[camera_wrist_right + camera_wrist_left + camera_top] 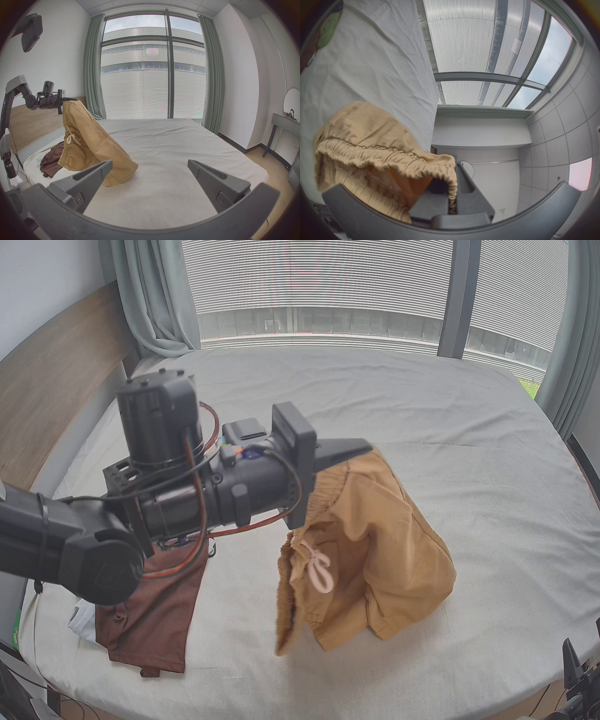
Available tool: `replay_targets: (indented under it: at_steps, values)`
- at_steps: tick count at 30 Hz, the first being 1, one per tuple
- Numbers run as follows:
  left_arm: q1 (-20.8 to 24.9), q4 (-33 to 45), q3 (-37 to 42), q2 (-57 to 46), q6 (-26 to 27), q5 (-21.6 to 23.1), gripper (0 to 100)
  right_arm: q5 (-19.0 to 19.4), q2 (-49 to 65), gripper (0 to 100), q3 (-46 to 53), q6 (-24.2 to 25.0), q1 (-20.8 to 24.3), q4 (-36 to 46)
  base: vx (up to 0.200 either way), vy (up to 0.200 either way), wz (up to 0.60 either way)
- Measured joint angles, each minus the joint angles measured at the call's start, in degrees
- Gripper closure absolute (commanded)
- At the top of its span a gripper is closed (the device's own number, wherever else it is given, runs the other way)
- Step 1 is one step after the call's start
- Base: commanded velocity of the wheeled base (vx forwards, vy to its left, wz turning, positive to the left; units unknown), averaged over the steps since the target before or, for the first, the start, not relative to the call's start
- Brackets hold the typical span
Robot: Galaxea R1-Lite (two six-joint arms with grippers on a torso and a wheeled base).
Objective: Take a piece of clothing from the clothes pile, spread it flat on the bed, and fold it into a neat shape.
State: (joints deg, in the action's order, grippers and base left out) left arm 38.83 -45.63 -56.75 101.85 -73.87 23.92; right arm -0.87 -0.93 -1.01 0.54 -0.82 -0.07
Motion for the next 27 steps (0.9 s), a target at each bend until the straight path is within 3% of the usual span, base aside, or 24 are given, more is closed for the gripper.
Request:
replay_targets:
  at_steps: [13,20,27]
  values:
    - [-8.07,-16.38,18.86,-1.63,7.83,-2.95,100,-0.02,0.00,0,0.00,0.00,0.05,0.00,0.000,0.000,0.00]
    - [-12.65,-20.16,25.82,-0.65,13.03,-5.50,100,0.05,0.00,0,0.00,-0.10,0.00,0.00,0.000,0.000,0.00]
    - [-15.85,-27.61,31.42,1.51,14.59,-6.46,100,0.09,0.00,0,0.00,-0.22,0.02,-0.02,0.000,0.000,0.00]
